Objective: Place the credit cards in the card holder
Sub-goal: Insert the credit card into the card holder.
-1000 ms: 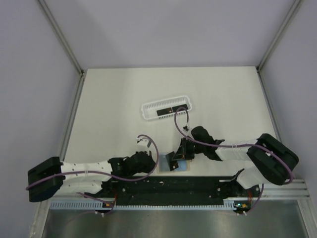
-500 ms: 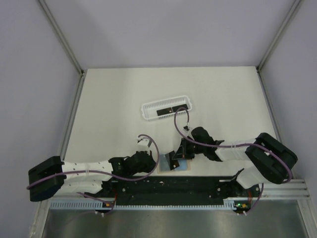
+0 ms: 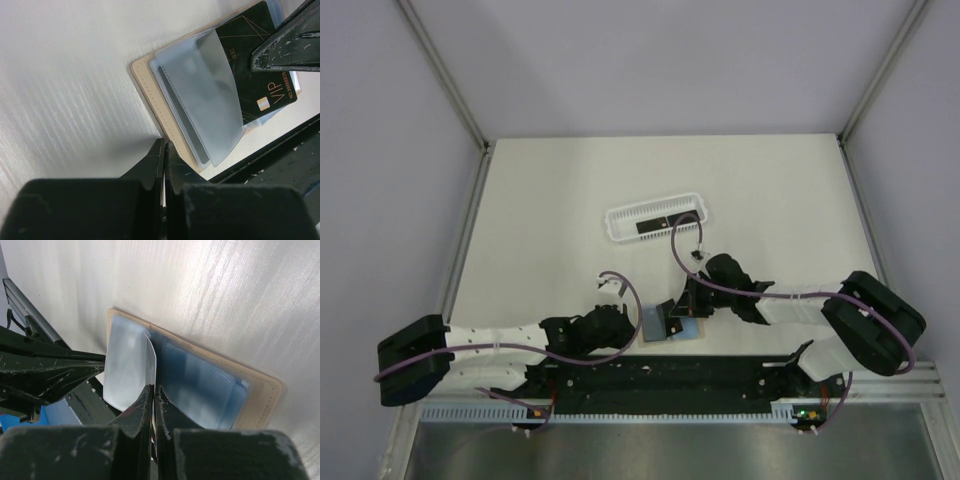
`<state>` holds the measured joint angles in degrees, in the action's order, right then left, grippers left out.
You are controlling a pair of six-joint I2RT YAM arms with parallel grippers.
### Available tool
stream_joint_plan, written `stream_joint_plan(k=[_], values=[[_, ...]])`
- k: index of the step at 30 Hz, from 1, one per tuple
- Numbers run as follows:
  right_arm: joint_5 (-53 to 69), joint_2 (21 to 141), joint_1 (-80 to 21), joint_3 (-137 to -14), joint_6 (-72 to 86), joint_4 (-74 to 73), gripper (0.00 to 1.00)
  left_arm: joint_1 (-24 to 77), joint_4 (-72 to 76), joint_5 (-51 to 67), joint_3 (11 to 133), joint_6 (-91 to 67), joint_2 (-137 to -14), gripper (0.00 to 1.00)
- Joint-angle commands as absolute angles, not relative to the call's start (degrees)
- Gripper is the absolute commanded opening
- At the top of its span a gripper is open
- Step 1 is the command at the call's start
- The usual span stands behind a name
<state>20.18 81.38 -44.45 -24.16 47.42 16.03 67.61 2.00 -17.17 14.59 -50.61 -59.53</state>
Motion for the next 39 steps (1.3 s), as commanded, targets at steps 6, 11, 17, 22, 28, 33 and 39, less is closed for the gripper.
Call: stream_joint_plan(k=[6,11,17,22,28,33,39], values=[[20.12,84.02,-44.39,-23.03,48.51,21.34,0.00,67.76,1.58,-16.79,15.91,-49.31,-60.82,0.00],[23.37,87.01,-44.47,-20.48,53.25,30.30,0.00,67.76,1.67,-16.79,16.00,-49.22,-61.00,0.00],[25.22,91.31,-45.52,-19.07,56.95,37.70,0.00,67.76,1.58,-16.87,16.00,-49.13,-61.00,0.00],[24.79,91.67,-46.76,-20.04,56.43,37.01,0.00,67.76,1.58,-16.79,16.00,-49.13,-61.00,0.00],[20.49,86.76,-49.13,-24.69,51.16,23.24,0.34,67.76,1.23,-16.96,16.35,-49.04,-61.00,0.00],[16.35,82.10,-50.71,-29.70,45.71,9.07,0.51,67.76,0.97,-17.31,16.26,-49.22,-60.82,0.00],[11.87,79.72,-51.42,-34.01,42.37,-1.83,0.53,67.76,1.23,-17.23,16.35,-49.57,-61.17,0.00]])
